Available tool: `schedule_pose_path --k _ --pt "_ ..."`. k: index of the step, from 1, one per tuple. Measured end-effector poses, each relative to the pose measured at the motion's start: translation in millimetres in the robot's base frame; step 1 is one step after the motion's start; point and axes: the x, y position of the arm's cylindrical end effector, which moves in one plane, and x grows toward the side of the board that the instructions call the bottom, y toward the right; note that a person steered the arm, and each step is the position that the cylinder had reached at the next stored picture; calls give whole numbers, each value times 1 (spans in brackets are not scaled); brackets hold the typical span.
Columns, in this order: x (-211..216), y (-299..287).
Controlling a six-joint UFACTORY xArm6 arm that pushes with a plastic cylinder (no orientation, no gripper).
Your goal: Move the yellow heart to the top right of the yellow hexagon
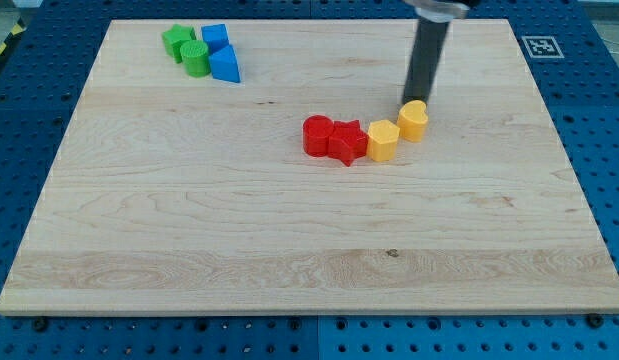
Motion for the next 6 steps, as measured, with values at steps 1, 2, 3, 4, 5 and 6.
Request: schedule_pose_path --k 1,2,3,4,5,6 --pt "7 8" --pt "9 8" --pt "8 4" --pt "-24 4" --pt "-14 -3" --pt "8 -6"
